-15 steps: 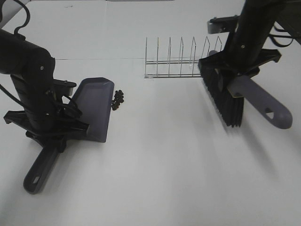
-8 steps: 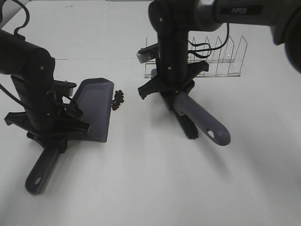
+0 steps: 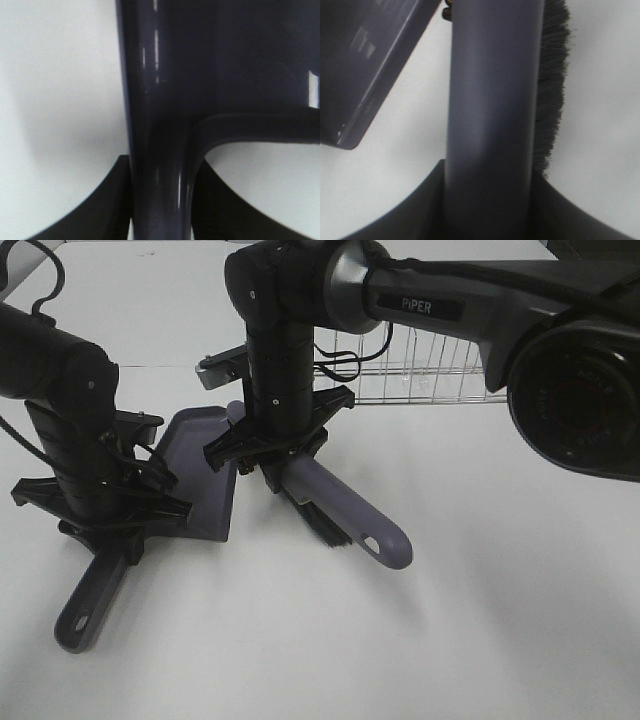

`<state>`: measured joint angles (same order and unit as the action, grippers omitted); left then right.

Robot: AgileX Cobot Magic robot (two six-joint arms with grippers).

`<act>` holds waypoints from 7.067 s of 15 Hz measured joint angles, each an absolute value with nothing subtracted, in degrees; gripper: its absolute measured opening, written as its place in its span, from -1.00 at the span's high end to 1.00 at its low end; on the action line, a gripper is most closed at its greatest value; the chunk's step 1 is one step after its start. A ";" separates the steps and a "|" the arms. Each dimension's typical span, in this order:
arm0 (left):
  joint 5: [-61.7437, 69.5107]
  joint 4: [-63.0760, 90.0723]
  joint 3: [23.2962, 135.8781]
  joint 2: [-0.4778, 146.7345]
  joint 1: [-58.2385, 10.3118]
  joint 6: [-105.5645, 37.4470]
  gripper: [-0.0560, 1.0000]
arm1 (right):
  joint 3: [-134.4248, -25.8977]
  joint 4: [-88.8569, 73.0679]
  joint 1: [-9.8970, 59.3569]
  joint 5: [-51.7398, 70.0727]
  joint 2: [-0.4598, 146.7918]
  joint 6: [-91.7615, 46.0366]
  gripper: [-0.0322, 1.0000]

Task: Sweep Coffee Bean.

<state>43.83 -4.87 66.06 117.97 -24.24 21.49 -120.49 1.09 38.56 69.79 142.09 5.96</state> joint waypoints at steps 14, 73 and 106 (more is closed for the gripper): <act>44.12 -4.81 66.23 118.14 -24.24 21.37 0.38 | -130.98 4.70 38.16 70.53 139.34 2.69 0.43; 44.12 -4.70 66.86 118.14 -24.24 19.65 0.38 | -136.65 7.56 2.81 69.79 145.24 2.75 -0.36; 69.79 -3.72 64.11 79.30 -24.35 14.95 -0.13 | -82.10 -4.81 2.81 69.79 100.15 -2.35 -0.36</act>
<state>69.79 -3.72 64.11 79.30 -24.35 14.95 -82.10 -4.81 2.81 69.79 100.15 -2.35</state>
